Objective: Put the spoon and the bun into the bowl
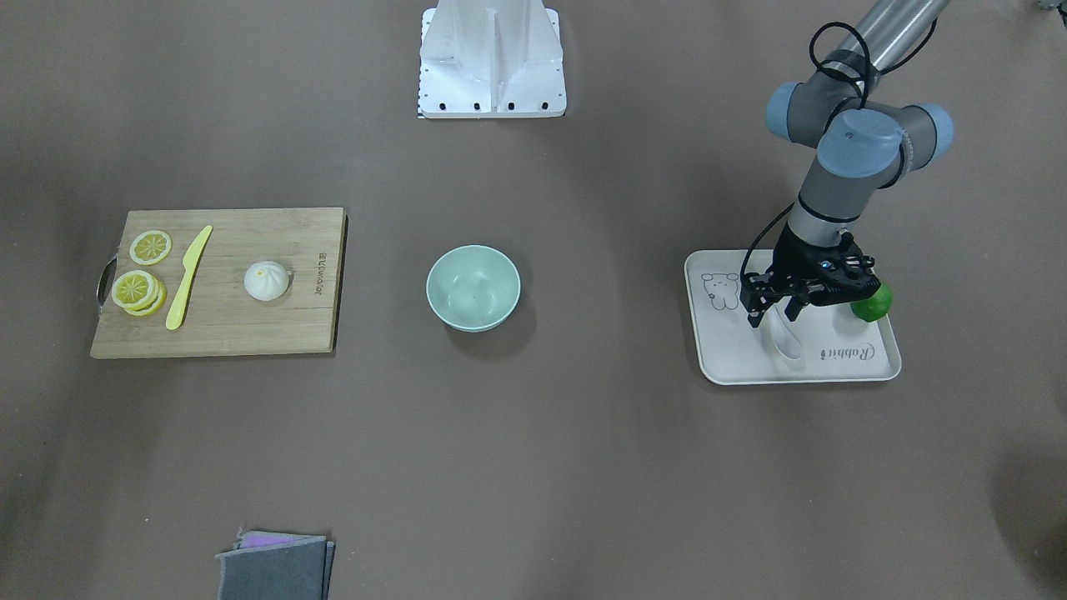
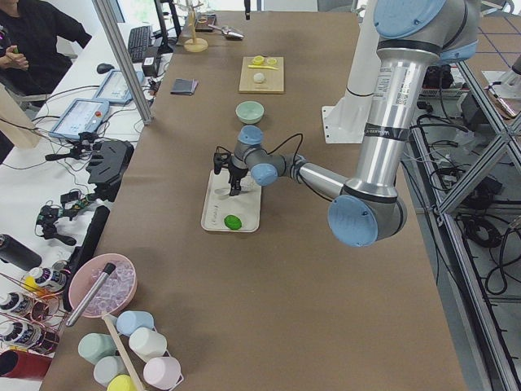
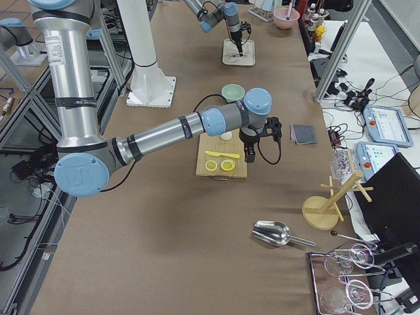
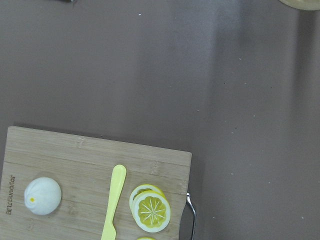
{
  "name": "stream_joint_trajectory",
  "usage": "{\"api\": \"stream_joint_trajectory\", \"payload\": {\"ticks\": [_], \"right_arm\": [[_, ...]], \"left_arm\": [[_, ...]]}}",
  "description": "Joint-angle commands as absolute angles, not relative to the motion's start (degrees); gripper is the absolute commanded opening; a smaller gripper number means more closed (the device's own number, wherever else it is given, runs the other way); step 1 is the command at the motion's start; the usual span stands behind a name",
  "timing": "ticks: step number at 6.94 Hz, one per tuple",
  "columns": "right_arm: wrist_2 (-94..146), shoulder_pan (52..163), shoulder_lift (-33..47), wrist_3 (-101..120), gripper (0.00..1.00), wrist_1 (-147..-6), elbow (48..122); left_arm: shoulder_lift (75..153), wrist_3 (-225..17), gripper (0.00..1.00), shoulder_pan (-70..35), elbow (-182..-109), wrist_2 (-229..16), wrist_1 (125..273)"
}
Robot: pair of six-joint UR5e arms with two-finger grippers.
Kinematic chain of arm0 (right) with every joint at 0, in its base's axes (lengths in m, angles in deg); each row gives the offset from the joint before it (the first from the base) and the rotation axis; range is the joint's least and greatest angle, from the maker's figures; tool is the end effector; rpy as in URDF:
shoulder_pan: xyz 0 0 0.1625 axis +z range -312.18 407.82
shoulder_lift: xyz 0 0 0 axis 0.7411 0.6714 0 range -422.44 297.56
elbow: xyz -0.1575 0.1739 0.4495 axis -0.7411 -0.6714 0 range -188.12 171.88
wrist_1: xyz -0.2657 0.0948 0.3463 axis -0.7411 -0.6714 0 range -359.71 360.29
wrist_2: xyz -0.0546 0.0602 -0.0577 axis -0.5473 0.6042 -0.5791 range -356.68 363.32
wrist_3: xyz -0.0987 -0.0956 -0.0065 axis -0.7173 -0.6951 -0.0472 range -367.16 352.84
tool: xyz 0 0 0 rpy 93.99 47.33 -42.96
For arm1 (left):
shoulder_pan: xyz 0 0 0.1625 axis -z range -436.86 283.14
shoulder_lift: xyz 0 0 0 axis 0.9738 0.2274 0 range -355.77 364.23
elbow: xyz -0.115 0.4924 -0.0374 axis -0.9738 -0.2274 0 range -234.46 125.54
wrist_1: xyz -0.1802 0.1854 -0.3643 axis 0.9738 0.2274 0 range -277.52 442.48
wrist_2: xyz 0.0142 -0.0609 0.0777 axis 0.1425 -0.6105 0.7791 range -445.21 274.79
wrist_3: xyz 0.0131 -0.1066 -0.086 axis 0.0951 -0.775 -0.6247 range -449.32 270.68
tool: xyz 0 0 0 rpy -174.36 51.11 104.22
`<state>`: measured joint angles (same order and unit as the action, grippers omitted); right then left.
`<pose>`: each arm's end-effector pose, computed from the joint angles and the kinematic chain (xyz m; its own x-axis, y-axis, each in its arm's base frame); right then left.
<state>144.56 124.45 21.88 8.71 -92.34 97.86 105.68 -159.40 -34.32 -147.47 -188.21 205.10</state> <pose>-0.1063 -0.5593 0.5586 0.5891 -0.1256 0.7982 0.0600 0.9919 0.1118 0.4315 -0.5349 0.5713 0.6548 -0.1504 -0.7407 0.3343 0.9366 0.1053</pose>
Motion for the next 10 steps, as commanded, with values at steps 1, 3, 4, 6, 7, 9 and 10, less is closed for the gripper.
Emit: {"api": "stream_joint_trajectory", "payload": {"ticks": [1, 3, 4, 6, 7, 9, 10], "right_arm": [[144.6, 124.2, 21.9, 8.7, 1.0, -92.3, 97.6], [144.6, 123.9, 21.9, 8.9, 1.0, -92.3, 97.5], [144.6, 123.8, 21.9, 8.9, 1.0, -92.3, 97.5], [144.6, 123.8, 21.9, 8.9, 1.0, -92.3, 97.5], [144.6, 123.7, 21.9, 8.9, 1.0, -92.4, 97.5], [144.6, 123.6, 22.1, 8.9, 1.0, -92.4, 97.4], [144.6, 123.6, 22.0, 8.9, 1.0, -92.4, 97.5]], "left_arm": [[104.8, -159.5, 0.61, -34.3, -148.2, -188.2, 205.1], [104.9, -159.5, 0.6, -34.3, -148.2, -188.0, 205.1], [104.9, -159.5, 0.6, -34.4, -148.0, -188.0, 205.0], [105.0, -160.0, 0.57, -34.8, -147.9, -188.0, 205.0], [105.0, -160.1, 0.34, -34.9, -147.8, -188.0, 205.0], [105.4, -160.1, 0.0, -35.1, -147.1, -187.9, 205.0], [105.4, -160.0, 0.0, -34.8, -149.4, -188.2, 204.9]]}}
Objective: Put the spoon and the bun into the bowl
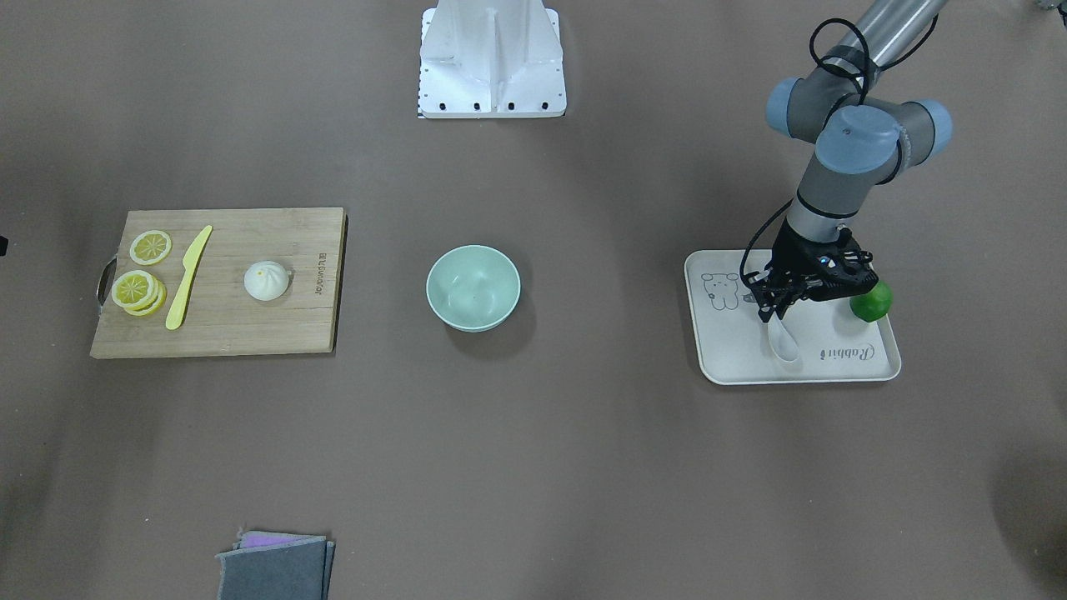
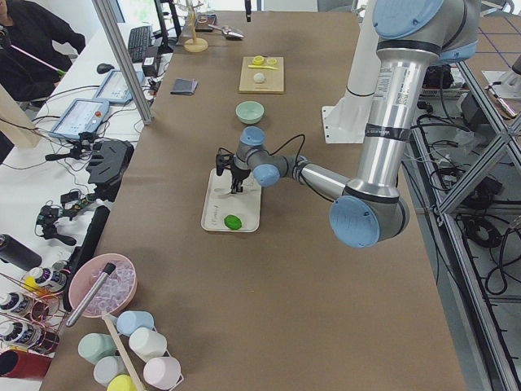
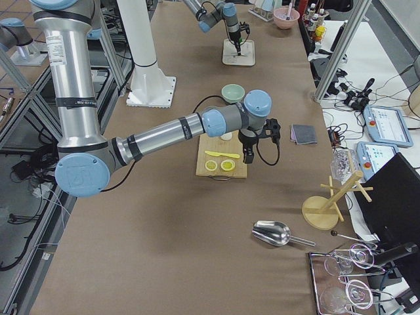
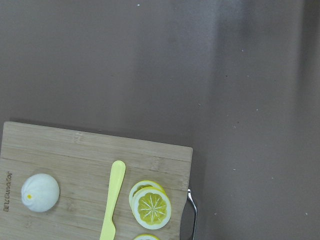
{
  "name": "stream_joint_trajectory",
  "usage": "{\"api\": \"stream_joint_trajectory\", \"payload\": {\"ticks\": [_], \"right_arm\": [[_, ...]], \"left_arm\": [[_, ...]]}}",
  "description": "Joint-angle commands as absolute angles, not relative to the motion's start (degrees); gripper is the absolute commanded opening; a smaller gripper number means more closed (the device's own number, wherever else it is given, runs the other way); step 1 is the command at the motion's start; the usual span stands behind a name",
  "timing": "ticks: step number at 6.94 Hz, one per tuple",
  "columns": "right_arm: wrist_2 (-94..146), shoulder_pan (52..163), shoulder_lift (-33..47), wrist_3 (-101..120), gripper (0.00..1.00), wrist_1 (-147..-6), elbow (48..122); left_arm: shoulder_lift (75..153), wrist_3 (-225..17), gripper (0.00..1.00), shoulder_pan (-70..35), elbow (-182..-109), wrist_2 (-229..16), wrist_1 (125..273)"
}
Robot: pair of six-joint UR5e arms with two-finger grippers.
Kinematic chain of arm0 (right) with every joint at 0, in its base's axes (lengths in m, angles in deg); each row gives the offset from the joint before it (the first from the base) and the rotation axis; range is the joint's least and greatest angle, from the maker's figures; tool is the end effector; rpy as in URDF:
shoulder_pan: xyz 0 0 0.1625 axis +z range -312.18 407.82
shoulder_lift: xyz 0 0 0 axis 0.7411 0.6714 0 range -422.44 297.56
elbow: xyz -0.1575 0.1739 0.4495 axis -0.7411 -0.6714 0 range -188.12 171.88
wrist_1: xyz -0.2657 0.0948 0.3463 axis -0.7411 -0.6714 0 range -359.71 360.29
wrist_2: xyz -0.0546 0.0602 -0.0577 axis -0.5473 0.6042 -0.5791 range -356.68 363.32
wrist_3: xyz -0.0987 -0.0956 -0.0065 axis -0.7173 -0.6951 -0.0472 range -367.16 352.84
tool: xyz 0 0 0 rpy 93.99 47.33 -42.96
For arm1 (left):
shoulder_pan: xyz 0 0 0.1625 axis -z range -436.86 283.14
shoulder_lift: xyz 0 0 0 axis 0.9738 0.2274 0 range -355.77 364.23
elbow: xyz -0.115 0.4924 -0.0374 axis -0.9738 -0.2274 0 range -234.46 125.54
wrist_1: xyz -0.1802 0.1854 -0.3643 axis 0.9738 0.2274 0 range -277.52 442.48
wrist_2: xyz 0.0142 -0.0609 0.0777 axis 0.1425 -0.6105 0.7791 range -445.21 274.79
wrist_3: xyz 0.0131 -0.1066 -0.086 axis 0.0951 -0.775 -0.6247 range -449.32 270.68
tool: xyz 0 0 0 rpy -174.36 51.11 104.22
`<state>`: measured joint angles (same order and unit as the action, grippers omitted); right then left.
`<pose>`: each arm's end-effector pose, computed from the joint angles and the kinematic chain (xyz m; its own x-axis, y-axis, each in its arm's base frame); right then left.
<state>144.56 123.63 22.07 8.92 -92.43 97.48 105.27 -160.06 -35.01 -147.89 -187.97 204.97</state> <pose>-0.1141 -0.5571 0.5642 0.5898 -0.1215 0.7984 0.0723 0.9926 0.0976 0.4349 -0.5277 0.5724 0.6549 -0.1548 -0.7397 0.3330 0.9377 0.0986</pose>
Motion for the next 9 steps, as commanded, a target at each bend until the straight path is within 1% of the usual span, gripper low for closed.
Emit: {"api": "stream_joint_trajectory", "payload": {"ticks": [1, 2, 3, 4, 5, 6, 7, 9], "right_arm": [[144.6, 123.5, 21.8, 9.1, 1.0, -92.4, 97.5], [144.6, 123.2, 20.4, 12.1, 1.0, -92.3, 97.6], [144.5, 120.9, 18.6, 16.8, 1.0, -92.3, 97.8], [143.3, 117.8, 16.4, 23.2, 1.0, -92.3, 98.1], [138.6, 113.0, 13.0, 32.2, 1.0, -90.1, 98.3], [131.2, 105.1, 13.0, 39.3, 1.0, -81.1, 97.9], [126.8, 99.9, 13.6, 46.9, 1.0, -75.1, 96.9], [121.0, 93.6, 13.6, 48.1, 1.0, -74.1, 95.6]], "left_arm": [[105.1, -159.5, 0.0, -34.4, -153.1, -188.5, 203.2], [105.7, -159.4, 0.0, -34.1, -157.6, -189.8, 197.2], [107.8, -159.4, 0.0, -33.0, -160.3, -190.1, 194.3], [111.2, -160.0, 0.0, -33.3, -161.0, -190.1, 194.3], [116.2, -162.5, 0.0, -33.4, -161.0, -190.0, 194.2], [119.8, -167.8, 0.0, -34.0, -160.3, -190.0, 194.0], [120.4, -169.3, 0.0, -34.4, -160.8, -189.8, 193.5], [122.7, -170.0, 0.0, -37.7, -160.0, -187.2, 192.8]]}}
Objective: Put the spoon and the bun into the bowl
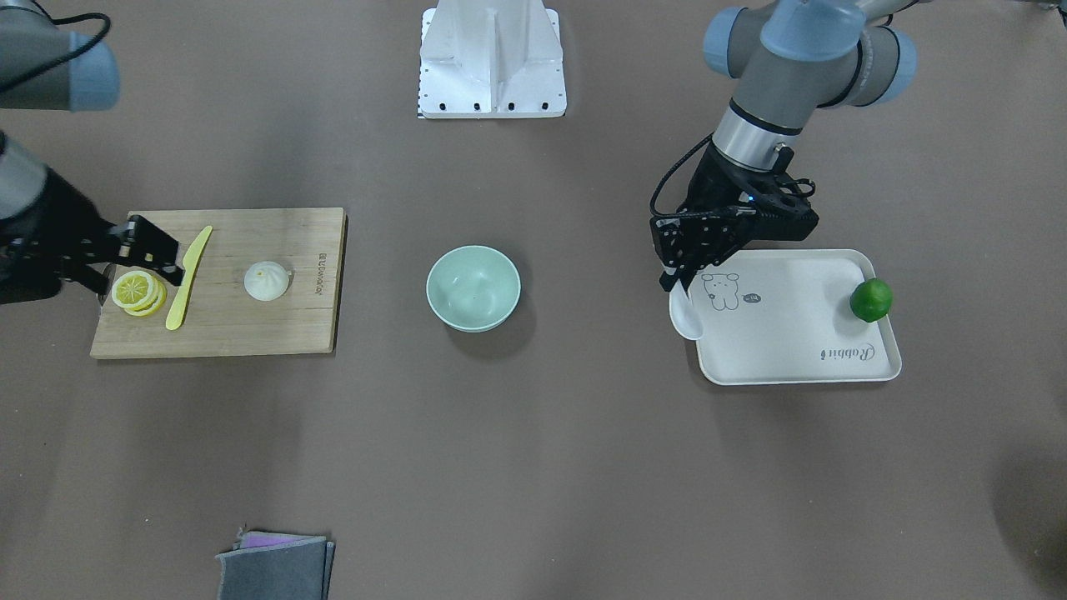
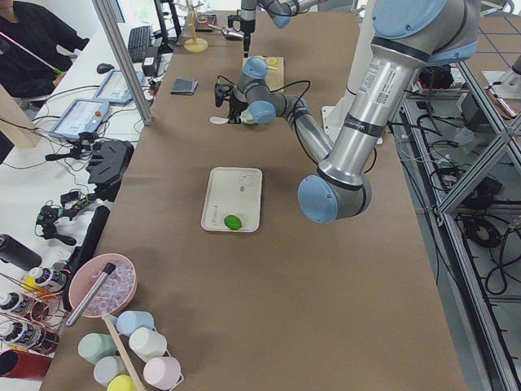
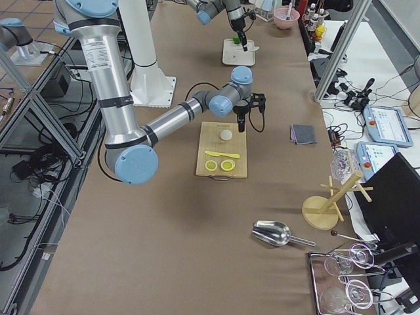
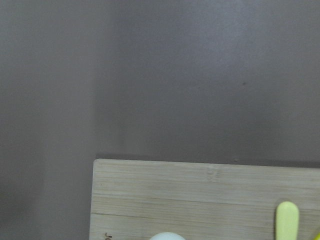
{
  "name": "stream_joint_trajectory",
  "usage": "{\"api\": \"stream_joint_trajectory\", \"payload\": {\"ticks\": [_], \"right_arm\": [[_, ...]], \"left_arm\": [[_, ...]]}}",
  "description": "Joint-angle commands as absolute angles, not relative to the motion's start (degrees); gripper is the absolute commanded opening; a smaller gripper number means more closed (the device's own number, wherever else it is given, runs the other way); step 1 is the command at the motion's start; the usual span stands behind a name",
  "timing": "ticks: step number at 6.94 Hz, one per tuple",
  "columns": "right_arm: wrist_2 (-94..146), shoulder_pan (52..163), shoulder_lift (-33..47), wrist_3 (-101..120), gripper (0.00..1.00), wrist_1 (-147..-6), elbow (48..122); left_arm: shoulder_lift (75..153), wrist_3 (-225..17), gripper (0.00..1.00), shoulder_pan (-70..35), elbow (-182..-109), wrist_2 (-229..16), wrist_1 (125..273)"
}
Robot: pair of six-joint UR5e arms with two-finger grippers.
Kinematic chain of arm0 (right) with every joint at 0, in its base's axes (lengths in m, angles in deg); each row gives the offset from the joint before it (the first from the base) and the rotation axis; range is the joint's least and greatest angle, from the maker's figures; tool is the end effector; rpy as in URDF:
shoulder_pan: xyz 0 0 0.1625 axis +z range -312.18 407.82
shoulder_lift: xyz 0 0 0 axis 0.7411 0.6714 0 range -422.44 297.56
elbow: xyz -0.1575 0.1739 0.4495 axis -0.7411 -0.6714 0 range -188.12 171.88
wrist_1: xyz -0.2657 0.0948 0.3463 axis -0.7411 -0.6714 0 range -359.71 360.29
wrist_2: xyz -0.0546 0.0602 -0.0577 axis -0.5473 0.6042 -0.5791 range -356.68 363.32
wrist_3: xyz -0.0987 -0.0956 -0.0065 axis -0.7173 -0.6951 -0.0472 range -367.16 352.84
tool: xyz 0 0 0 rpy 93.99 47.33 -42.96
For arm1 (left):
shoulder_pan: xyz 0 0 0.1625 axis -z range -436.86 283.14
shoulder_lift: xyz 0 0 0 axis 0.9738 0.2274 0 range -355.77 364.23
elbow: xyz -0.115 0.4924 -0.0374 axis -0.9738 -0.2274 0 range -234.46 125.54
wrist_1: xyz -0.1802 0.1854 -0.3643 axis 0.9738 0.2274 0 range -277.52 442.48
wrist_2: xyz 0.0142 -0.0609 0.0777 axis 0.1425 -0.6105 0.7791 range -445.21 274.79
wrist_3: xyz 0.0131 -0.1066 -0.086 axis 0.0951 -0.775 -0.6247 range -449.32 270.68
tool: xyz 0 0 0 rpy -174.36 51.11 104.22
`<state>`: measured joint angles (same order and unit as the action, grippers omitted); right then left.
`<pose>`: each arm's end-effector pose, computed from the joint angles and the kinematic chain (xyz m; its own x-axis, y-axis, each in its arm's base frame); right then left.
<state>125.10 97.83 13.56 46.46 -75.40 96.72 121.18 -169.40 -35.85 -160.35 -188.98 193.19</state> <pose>-0.3704 -0.5362 0.4660 0.6266 -0.0377 0.7785 -0.0597 0.9936 0.0961 0.4671 -0.5395 0.2949 0.4132 -0.1376 -0.9002 0.4114 0.9101 0.0497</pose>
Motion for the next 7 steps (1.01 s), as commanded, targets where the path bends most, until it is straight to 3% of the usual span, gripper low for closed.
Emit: {"api": "stream_joint_trajectory", "payload": {"ticks": [1, 3, 5, 6, 7], "right_arm": [[120.6, 92.6, 13.6, 48.4, 1.0, -73.8, 93.2], [119.4, 90.5, 13.7, 48.6, 0.98, -74.0, 92.8], [118.3, 88.4, 13.6, 52.3, 0.87, -73.9, 93.1], [117.2, 87.9, 13.9, 52.4, 0.65, -73.9, 93.2], [116.9, 87.8, 13.9, 52.4, 0.09, -73.9, 93.3]], "left_arm": [[123.4, -170.2, 0.0, -38.6, -160.0, -186.8, 192.7], [123.8, -170.4, 0.0, -39.0, -159.8, -186.7, 192.7], [123.8, -170.1, 0.0, -39.0, -159.9, -186.7, 192.8], [123.8, -169.9, 0.0, -39.0, -160.0, -186.8, 192.7], [123.9, -169.9, 0.0, -39.0, -159.9, -186.8, 192.8]]}}
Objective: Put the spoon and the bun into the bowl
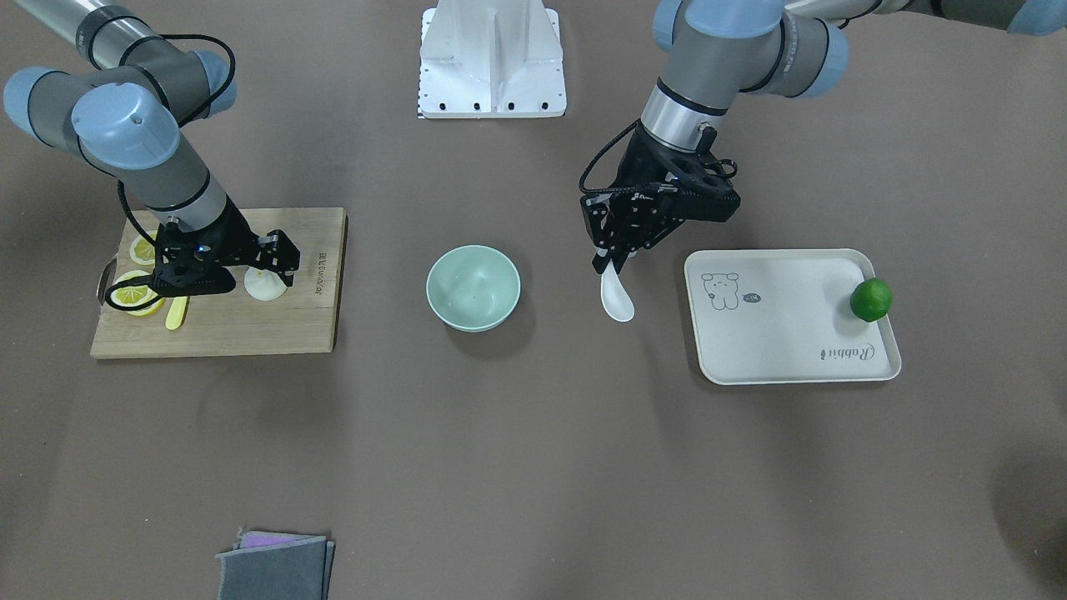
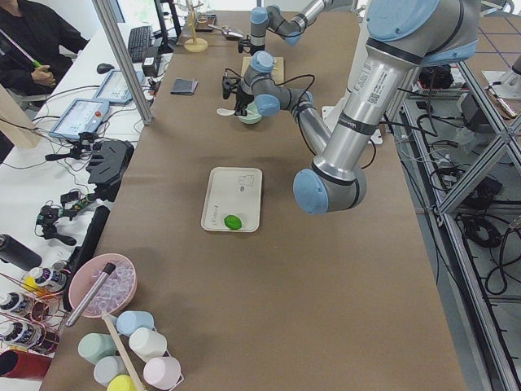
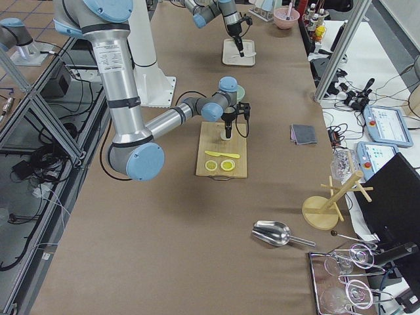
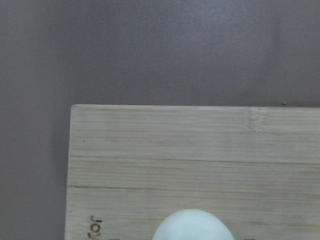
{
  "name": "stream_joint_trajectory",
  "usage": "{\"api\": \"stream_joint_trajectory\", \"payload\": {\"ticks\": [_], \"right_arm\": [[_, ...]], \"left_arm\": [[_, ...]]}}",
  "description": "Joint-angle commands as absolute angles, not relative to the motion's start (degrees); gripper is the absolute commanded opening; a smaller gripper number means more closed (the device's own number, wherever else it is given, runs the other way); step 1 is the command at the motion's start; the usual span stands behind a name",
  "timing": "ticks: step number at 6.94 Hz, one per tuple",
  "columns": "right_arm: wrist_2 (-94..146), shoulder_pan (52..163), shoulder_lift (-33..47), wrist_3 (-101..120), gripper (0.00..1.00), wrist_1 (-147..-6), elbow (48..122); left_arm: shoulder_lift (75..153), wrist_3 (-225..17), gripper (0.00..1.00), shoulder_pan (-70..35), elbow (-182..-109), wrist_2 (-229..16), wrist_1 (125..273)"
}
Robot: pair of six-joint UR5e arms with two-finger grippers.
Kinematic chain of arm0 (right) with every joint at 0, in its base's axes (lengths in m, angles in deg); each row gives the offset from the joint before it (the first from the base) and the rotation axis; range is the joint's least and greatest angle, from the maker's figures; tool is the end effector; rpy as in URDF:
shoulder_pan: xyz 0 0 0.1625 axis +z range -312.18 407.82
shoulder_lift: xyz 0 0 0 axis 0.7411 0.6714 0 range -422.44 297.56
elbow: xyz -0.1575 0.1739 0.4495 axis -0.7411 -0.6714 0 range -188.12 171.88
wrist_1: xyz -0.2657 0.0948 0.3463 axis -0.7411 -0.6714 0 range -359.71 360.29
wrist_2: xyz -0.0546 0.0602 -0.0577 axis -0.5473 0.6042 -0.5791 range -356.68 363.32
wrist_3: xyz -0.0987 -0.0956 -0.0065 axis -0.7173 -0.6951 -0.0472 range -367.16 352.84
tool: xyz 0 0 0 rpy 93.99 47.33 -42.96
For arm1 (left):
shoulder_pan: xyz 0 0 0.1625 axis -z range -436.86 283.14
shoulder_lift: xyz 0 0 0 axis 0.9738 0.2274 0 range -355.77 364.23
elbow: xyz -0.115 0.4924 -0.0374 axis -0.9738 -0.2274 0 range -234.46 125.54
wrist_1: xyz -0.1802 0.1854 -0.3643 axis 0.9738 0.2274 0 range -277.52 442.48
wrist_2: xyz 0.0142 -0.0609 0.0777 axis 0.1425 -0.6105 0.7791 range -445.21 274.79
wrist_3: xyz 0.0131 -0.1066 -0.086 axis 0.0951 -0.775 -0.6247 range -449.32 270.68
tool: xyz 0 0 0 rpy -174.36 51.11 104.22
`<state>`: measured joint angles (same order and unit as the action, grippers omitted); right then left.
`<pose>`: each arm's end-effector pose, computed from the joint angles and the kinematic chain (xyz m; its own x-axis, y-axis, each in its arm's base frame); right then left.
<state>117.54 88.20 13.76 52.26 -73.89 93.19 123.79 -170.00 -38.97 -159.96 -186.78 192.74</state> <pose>-0.4565 -0.4890 0.5035 0.6920 -0.0206 0.7216 -0.0395 0.9970 0.0663 0.4997 -0.5228 0.2675 0.3993 -0.1098 -0.9102 0.3984 0.9150 0.0644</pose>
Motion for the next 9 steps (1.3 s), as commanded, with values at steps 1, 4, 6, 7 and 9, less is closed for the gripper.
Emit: {"api": "stream_joint_trajectory", "payload": {"ticks": [1, 4, 6, 7, 9], "right_arm": [[117.3, 87.7, 13.4, 52.3, 0.0, -74.6, 92.9], [121.9, 92.5, 10.6, 52.4, 0.0, -75.1, 93.6], [122.7, 93.4, 3.6, 52.5, 0.0, -82.2, 93.1], [122.7, 93.6, 2.3, 52.6, 0.0, -82.3, 93.1], [122.7, 93.6, 1.1, 53.5, 0.0, -82.1, 93.0]], "left_arm": [[123.9, -169.8, 0.0, -39.1, -159.8, -186.7, 192.8], [125.5, -170.2, 0.0, -39.9, -158.6, -186.5, 192.8], [127.0, -170.2, 0.0, -44.7, -158.4, -184.0, 192.3], [128.2, -170.2, 0.0, -49.1, -158.3, -182.0, 189.6], [132.9, -170.2, 0.0, -53.1, -155.7, -176.8, 185.8]]}}
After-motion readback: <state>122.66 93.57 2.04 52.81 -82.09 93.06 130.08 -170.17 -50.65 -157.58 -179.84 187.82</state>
